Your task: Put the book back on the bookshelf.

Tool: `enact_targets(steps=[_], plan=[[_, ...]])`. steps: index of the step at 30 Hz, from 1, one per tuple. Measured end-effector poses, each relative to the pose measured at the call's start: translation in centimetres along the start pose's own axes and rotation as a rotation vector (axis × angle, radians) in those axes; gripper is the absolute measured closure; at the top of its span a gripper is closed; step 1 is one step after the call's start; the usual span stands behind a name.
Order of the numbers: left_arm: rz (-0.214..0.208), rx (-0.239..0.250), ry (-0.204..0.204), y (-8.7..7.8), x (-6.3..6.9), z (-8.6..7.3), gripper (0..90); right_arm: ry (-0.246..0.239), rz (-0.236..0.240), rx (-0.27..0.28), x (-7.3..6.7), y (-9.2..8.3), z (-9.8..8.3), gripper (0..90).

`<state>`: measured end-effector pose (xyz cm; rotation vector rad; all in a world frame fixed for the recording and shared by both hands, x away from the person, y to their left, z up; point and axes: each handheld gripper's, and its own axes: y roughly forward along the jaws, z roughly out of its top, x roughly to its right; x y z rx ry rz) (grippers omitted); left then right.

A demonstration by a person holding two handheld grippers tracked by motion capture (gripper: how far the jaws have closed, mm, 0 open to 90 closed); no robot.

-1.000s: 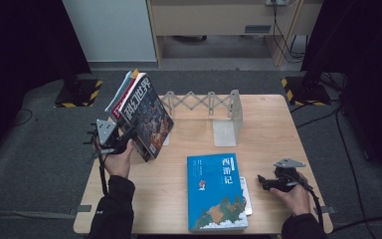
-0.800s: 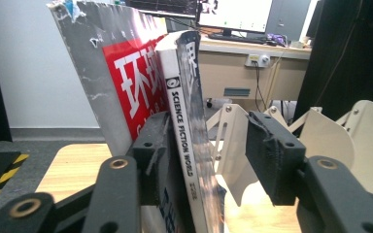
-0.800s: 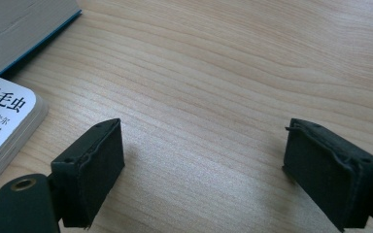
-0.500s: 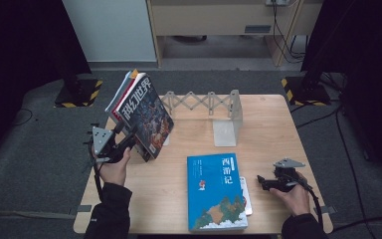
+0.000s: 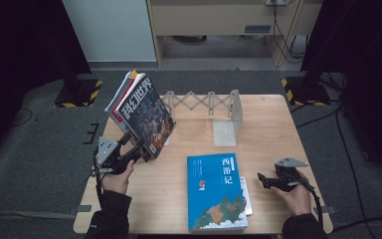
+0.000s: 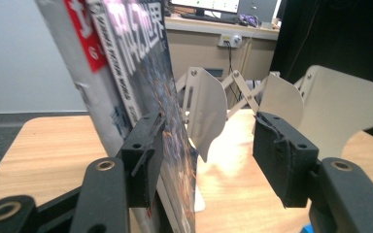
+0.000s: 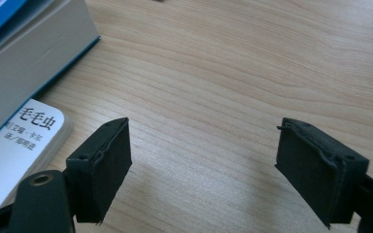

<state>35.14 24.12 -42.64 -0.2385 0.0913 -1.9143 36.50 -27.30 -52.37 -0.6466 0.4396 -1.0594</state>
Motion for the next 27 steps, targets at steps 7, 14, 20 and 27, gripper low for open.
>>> enact_targets(steps=[7, 14, 20, 27], plan=[[-0.035, -0.049, 0.011, 0.2, 0.9, -1.3, 40.9, 0.004, 0.012, 0.027, -0.4, -0.4, 0.4, 21.3], [-0.081, -0.096, 0.025, 0.7, 2.1, -2.6, 38.8, 0.01, 0.036, 0.075, -1.0, -1.0, 1.0, 22.5], [-0.126, -0.141, 0.023, 1.3, 3.0, -3.6, 37.7, 0.008, 0.069, 0.094, -1.8, -1.1, 1.3, 23.1], [-0.182, -0.199, 0.043, 1.9, 4.1, -4.7, 35.9, -0.006, 0.114, 0.111, -3.1, -1.1, 1.6, 24.3]])
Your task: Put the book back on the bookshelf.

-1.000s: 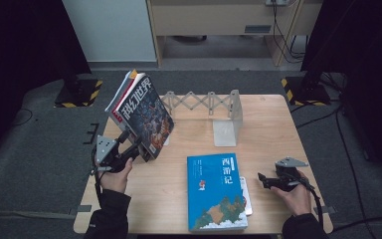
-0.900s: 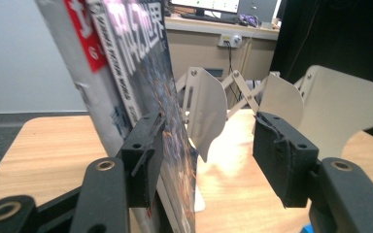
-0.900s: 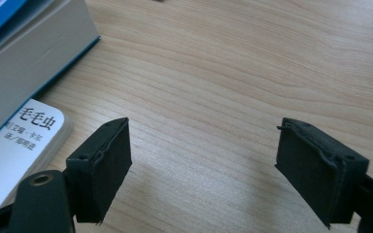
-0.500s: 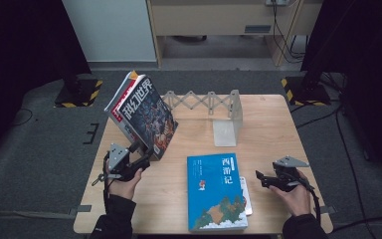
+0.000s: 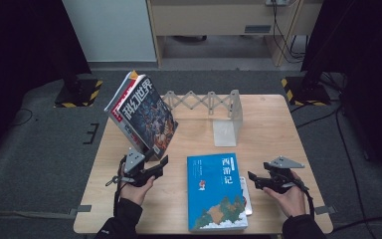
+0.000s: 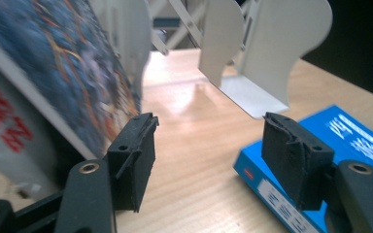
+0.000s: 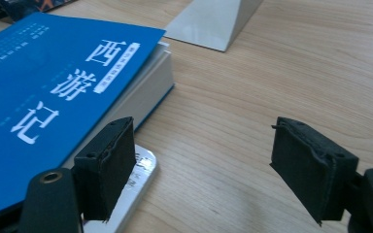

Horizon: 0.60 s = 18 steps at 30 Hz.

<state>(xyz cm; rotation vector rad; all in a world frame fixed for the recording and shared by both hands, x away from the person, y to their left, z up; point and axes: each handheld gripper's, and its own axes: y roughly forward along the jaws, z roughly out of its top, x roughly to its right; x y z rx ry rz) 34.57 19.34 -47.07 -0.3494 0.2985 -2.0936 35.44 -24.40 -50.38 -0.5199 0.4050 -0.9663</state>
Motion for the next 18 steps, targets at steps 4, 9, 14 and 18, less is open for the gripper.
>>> enact_targets(steps=[4, 9, 14, 18], plan=[[-0.031, -0.033, 0.007, 0.7, 0.7, -0.6, 34.9, -0.004, 0.022, 0.013, -0.7, 0.0, 0.3, 25.6], [-0.078, -0.077, -0.003, 1.4, 1.3, -1.3, 33.7, 0.003, 0.061, 0.018, -1.5, 0.0, 0.5, 27.6], [-0.11, -0.117, 0.01, 2.1, 2.0, -1.8, 32.8, -0.007, 0.084, 0.012, -2.2, 0.2, 0.6, 29.5], [-0.137, -0.159, 0.021, 2.8, 2.8, -2.5, 32.0, -0.005, 0.097, 0.004, -2.6, 0.4, 0.6, 30.3]])
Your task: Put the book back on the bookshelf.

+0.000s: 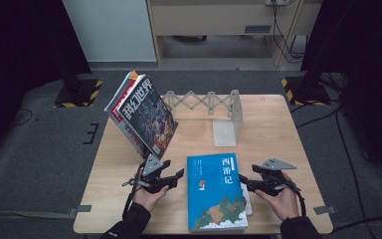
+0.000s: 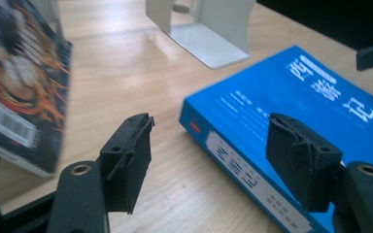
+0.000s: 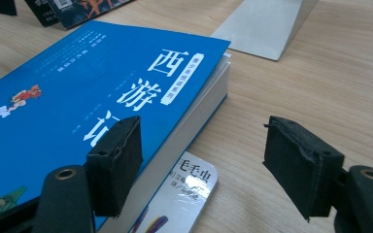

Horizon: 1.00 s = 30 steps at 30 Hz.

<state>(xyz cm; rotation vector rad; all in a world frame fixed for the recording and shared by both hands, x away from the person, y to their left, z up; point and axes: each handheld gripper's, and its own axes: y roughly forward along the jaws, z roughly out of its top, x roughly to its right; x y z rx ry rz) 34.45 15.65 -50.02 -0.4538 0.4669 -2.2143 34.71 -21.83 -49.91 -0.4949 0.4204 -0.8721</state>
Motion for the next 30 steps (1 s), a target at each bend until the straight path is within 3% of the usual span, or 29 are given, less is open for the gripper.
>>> enact_targets(steps=[2, 10, 15, 22, 27, 30], plan=[[-0.018, -0.025, 0.016, 0.4, 0.4, -0.2, 31.1, 0.003, 0.008, -0.006, -0.1, 0.1, -0.1, 30.8], [-0.06, -0.098, 0.016, 1.5, 1.1, -0.9, 27.3, 0.02, 0.03, -0.029, -0.7, 0.5, -0.3, 31.5], [-0.104, -0.103, -0.044, 2.0, 1.2, -1.2, 23.2, 0.054, 0.067, -0.038, -1.2, 0.8, -0.5, 33.5], [-0.168, -0.104, -0.07, 2.9, 1.9, -1.6, 16.3, 0.085, 0.108, -0.05, -1.9, 1.6, -0.6, 30.5], [-0.221, -0.112, -0.119, 3.6, 2.2, -1.9, 12.0, 0.095, 0.123, -0.047, -2.0, 1.9, -0.7, 30.1], [-0.23, -0.115, -0.125, 4.0, 2.2, -2.1, 6.7, 0.098, 0.131, -0.047, -2.0, 1.9, -0.8, 30.2]])
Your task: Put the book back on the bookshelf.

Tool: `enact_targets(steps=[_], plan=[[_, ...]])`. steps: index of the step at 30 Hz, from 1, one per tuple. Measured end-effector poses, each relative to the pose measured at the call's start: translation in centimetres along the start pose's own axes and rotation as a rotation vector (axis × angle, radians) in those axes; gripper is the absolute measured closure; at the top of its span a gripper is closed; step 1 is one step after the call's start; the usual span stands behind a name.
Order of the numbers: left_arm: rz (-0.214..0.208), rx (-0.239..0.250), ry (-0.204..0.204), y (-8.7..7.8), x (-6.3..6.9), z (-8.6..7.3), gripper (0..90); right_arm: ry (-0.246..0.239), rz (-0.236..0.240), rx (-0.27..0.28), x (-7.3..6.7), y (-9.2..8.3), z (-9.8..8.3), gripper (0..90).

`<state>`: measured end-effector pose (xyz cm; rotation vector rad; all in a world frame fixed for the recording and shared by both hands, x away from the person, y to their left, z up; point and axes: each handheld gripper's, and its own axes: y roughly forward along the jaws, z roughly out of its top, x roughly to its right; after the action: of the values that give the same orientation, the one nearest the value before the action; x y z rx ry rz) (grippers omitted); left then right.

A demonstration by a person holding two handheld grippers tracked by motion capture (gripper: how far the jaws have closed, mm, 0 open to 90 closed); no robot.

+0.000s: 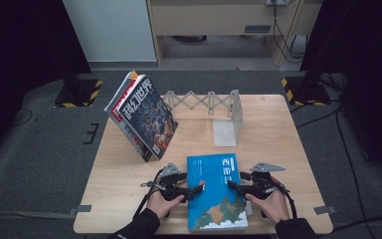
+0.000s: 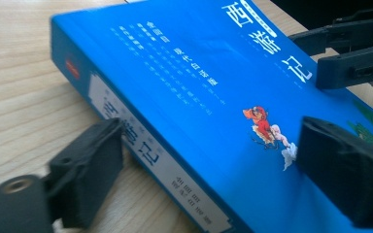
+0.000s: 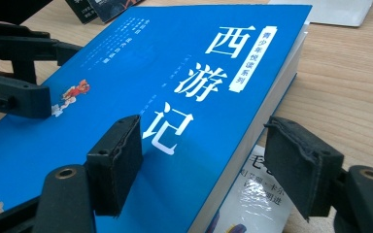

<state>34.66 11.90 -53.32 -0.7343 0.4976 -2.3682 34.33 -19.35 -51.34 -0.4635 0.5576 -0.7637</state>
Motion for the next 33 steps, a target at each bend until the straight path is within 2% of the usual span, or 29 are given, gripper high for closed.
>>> enact_targets(steps=[6, 10, 12, 20, 24, 29, 33], plan=[[-0.028, -0.008, -0.048, 0.7, -0.4, -0.2, 0.0, 0.017, 0.015, 0.004, -0.1, 0.2, -0.1, 30.8], [-0.035, -0.013, -0.066, 0.8, -0.5, -0.2, 0.0, 0.021, 0.017, 0.005, -0.2, 0.4, -0.1, 30.5], [-0.047, -0.018, -0.098, 0.8, -0.7, -0.2, 0.0, 0.032, 0.02, 0.007, -0.2, 0.4, -0.2, 30.5], [0.01, -0.009, -0.135, 1.2, 0.0, -0.1, 0.0, 0.052, 0.019, 0.011, -0.2, 0.5, -0.2, 30.1], [-0.005, 0.005, -0.146, 1.2, -0.2, -0.2, 0.0, 0.067, 0.018, 0.006, -0.2, 0.6, -0.2, 29.6], [0.004, 0.0, -0.142, 1.1, -0.2, -0.1, 1.6, 0.071, 0.016, 0.011, -0.1, 0.6, -0.2, 29.6], [-0.013, -0.006, -0.166, 0.9, -0.5, 0.0, 6.0, 0.075, 0.016, 0.017, -0.1, 0.7, -0.3, 29.4]])
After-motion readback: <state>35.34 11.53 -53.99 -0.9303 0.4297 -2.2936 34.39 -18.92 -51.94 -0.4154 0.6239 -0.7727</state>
